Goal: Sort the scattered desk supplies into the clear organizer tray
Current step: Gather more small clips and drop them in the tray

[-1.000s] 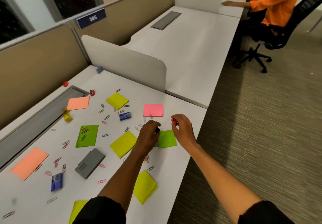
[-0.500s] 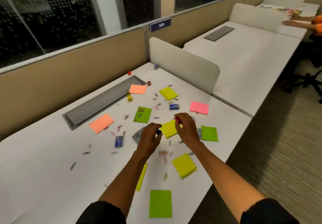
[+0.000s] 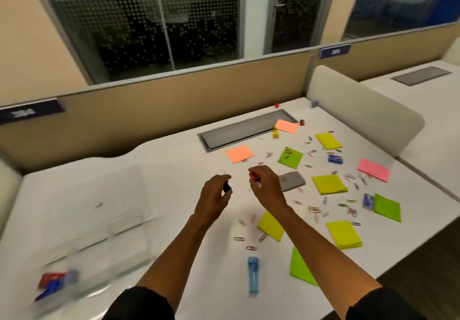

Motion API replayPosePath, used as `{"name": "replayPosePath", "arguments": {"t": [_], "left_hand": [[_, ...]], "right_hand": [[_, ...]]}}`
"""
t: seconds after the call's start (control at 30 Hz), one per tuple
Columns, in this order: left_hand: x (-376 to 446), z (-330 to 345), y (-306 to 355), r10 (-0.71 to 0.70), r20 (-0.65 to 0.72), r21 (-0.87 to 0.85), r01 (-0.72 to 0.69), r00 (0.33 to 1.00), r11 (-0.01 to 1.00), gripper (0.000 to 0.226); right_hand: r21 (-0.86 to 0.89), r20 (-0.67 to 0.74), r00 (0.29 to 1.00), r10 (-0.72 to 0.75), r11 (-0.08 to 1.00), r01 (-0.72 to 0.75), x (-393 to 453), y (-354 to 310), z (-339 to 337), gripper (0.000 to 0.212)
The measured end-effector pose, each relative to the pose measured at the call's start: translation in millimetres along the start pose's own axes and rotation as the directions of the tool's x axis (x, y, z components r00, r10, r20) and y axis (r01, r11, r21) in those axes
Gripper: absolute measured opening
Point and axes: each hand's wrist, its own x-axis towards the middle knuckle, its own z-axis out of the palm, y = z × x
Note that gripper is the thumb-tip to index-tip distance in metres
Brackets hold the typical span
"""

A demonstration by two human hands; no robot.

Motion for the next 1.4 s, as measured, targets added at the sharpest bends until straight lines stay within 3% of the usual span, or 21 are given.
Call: {"name": "replayPosePath", "arguments": {"t": [0.43, 0.8, 1.03, 1.3, 1.4], "left_hand": [[-122.3, -164.5, -78.7, -0.218, -0.213, 0.149, 0.252, 0.952, 0.956, 0.032], [-222.0, -244.3, -129.2, -0.416, -0.403, 0.191, 0.519, 0.815, 0.833, 0.035], [-255.7, -273.2, -150.9, -0.581, -0.400, 0.099, 0.663, 0.709, 0.742, 0.040], [-264.4, -289.9, -158.7, -0.585, -0.407, 0.128, 0.678, 0.701, 0.723, 0.040], [-263.2, -291.0, -162.4, -0.594, -0.389, 0.102, 0.673, 0.704, 0.732, 0.043]], "right_hand": [[0.185, 0.329, 0.923, -0.201, 0.972, 0.145, -54.3, -148.8, 159.5, 0.027], [0.297, 0.513, 0.808, -0.290, 0.943, 0.150, -104.4, -235.5, 248.3, 0.029], [0.287, 0.621, 0.721, -0.307, 0.945, 0.156, -124.5, -275.4, 282.0, 0.031], [0.293, 0.654, 0.651, -0.385, 0.922, 0.251, -129.9, -306.4, 307.5, 0.033], [0.280, 0.671, 0.649, -0.358, 0.933, 0.225, -125.9, -314.0, 313.7, 0.035]]}}
